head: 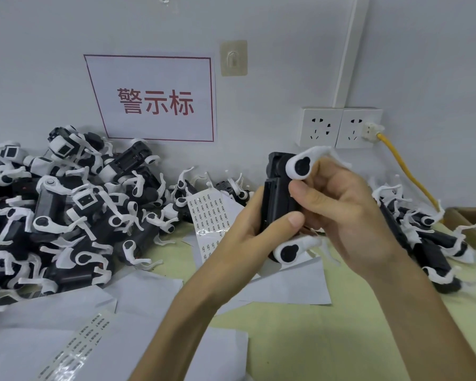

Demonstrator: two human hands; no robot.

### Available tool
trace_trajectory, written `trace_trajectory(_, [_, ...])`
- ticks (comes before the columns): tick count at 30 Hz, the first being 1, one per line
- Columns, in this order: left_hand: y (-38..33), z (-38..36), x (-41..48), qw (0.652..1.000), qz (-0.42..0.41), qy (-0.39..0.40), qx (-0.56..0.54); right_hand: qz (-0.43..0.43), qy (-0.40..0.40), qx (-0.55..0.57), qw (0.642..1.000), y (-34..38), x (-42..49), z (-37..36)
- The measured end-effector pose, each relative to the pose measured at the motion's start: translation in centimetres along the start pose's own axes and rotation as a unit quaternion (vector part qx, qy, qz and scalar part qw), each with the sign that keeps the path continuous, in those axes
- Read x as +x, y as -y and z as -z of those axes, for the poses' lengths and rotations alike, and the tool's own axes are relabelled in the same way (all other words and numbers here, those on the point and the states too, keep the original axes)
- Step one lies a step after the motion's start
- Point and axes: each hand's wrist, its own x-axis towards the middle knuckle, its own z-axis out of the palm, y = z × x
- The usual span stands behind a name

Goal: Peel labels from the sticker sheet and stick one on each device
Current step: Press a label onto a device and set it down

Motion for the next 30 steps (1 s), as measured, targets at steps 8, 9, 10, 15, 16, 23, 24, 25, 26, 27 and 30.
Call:
trace_trajectory(8, [-0.6,0.6,0.0,1.0,0.003,0.014,0.022,0.017,0.017,0.02,1.0,-0.7,0.0,-0.1])
trace_trajectory(9, [-0.6,0.7,0.0,1.0,0.006,0.014,0.023,0.02,0.018,0.019,0.999,-0.8,0.0,-0.2])
trace_trajectory(10, [-0.7,0.8,-0.1,1.0,0.011,0.013,0.025,0.022,0.019,0.019,0.999,-0.9,0.0,-0.3])
trace_trajectory(15, [-0.7,1.0,-0.1,0.999,0.022,0.012,0.039,0.022,0.012,0.023,0.999,-0.9,0.1,-0.6])
trace_trajectory(16, [-0.7,1.0,-0.1,0.999,0.024,0.007,0.041,0.019,0.002,0.015,1.0,-0.9,0.1,-0.7])
trace_trajectory(23, [-0.3,0.8,0.0,0.996,0.054,-0.066,0.025,0.009,-0.016,-0.026,1.0,-1.8,0.2,-1.4])
trace_trajectory(24, [-0.3,0.7,0.0,0.995,0.056,-0.079,0.019,0.008,-0.016,-0.022,1.0,-1.8,0.2,-1.5])
trace_trajectory(25, [-0.2,0.5,0.0,0.994,0.056,-0.094,0.01,0.008,-0.015,-0.016,1.0,-1.8,0.2,-1.6])
trace_trajectory(26, [-0.1,0.4,0.1,0.992,0.055,-0.111,0.002,0.01,-0.011,-0.01,1.0,-1.8,0.2,-1.6])
trace_trajectory(27, [0.0,0.3,0.2,0.991,0.052,-0.126,0.001,0.01,-0.008,-0.006,1.0,-1.8,0.2,-1.6])
trace_trajectory(30, [0.0,0.3,0.4,0.99,0.035,-0.134,0.03,0.0,-0.011,-0.011,1.0,-1.8,0.2,-1.7])
